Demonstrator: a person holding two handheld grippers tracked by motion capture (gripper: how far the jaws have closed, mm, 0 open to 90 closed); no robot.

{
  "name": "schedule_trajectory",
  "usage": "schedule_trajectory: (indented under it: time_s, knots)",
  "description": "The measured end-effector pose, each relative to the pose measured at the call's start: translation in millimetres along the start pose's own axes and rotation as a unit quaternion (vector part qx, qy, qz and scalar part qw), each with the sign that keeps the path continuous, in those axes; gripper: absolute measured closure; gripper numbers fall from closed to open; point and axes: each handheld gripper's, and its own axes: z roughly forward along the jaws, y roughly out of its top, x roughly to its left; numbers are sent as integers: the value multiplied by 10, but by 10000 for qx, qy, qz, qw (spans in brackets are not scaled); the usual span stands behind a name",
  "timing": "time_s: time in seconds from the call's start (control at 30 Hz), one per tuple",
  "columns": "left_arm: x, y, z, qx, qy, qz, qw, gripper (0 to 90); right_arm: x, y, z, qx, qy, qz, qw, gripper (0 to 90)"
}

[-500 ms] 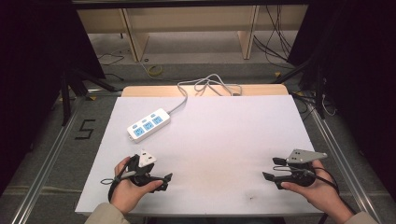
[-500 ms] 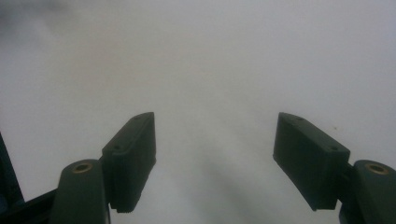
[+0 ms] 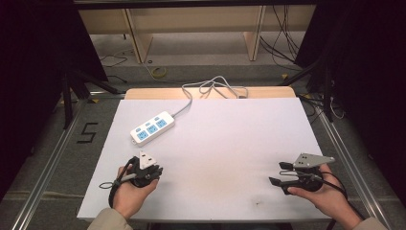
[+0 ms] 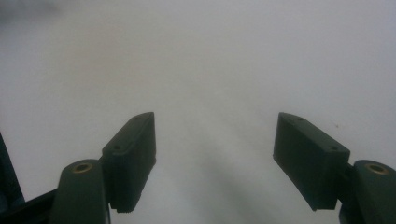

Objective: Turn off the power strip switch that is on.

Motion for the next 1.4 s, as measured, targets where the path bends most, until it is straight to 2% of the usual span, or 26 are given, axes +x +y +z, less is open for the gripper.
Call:
schedule_trajectory:
  time_s: [0.07,0.1,0.4,0.63,1.17,1.4]
  knots:
    - [11,-1,-6,34,-28,-32,10000,896,2,0,0,3,8,-5,10000,303]
    - [14,0,-7,0,-18,-122,9999,896,4,1,1,-1,11,0,10000,303]
    - [115,132,27,-112,81,-231,9996,899,6,9,14,26,7,-29,10000,303]
    - [194,157,53,-122,166,-346,9992,899,9,12,22,47,1,-17,10000,303]
    - [354,267,173,-32,416,-406,9983,900,11,12,26,43,6,-10,10000,303]
    - [416,323,202,-67,510,-451,9977,900,12,12,26,40,5,-7,10000,302]
